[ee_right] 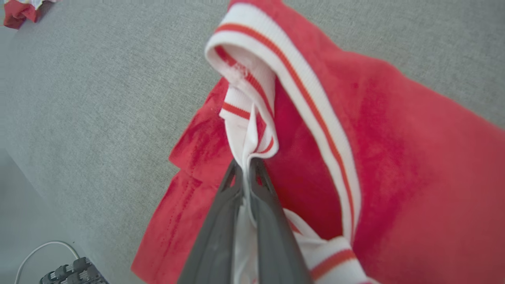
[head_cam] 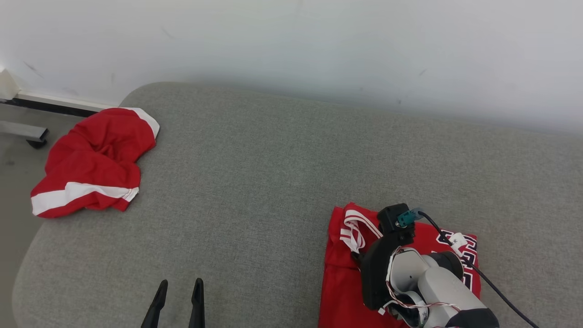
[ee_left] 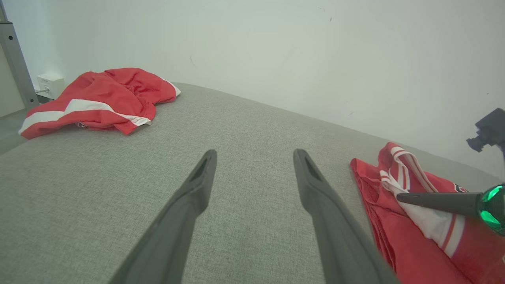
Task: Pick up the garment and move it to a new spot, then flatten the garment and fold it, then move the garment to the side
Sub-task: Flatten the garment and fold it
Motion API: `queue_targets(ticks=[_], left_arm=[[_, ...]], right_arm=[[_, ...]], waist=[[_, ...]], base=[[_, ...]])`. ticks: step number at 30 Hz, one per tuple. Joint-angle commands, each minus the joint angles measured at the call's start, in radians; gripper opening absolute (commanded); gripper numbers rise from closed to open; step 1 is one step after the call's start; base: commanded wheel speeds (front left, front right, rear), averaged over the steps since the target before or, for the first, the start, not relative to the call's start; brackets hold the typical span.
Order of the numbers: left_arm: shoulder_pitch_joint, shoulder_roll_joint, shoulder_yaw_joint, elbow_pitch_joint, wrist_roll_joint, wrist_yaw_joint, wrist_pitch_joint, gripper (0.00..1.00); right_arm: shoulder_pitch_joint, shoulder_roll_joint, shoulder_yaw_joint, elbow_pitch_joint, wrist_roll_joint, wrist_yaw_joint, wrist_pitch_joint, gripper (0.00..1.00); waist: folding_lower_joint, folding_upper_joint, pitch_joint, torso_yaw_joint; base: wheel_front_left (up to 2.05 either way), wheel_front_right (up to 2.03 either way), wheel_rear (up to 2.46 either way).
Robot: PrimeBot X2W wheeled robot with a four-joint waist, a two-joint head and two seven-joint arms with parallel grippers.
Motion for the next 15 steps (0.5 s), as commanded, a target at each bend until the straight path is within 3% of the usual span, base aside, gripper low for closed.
queue_targets(ticks=[1,2,3,4,5,11,15], left_arm=[[-0.016,0.0,-0.001,0.003,-0.003,-0.002,-0.003,1.0],[-0.017,0.0,-0.002,0.004,-0.004,-0.002,-0.003,1.0],[-0.016,0.0,-0.001,0.006,-0.004,-0.002,-0.003,1.0],[-0.016,0.0,-0.001,0.008,-0.005,-0.002,-0.003,1.0],[-0.018,0.0,-0.001,0.008,-0.006,-0.002,-0.003,1.0],[-0.007,0.0,0.015,0.007,-0.005,-0.001,-0.003,1.0],[0.007,0.0,0.031,0.003,0.002,0.0,-0.003,1.0]], right_arm=[[-0.015,0.004,0.011,0.012,0.019,-0.002,-0.011,0.0],[-0.022,0.005,0.019,0.024,0.028,-0.002,-0.018,0.0],[-0.029,0.004,0.026,0.034,0.04,-0.002,-0.028,0.31],[-0.037,0.004,0.035,0.037,0.055,-0.002,-0.04,0.79],[-0.043,0.004,0.04,0.039,0.075,-0.002,-0.054,1.0],[-0.071,0.003,0.087,-0.013,0.237,-0.002,-0.108,1.0],[-0.084,-0.006,0.067,-0.06,0.25,-0.002,-0.153,1.0]], waist=[[0.0,-0.0001,0.004,0.005],[0.0,-0.0001,0.005,0.006],[0.0,-0.0001,0.005,0.007],[0.0,-0.0001,0.005,0.008],[0.0,-0.0001,0.004,0.008],[0.0,-0.0001,-0.013,-0.005],[0.0,-0.0001,-0.032,-0.024]], base=[[0.0,0.0,0.0],[0.0,0.0,0.0],[0.0,0.0,0.0],[0.0,0.0,0.0],[0.0,0.0,0.0],[0.0,0.0,0.0],[0.0,0.0,0.0]])
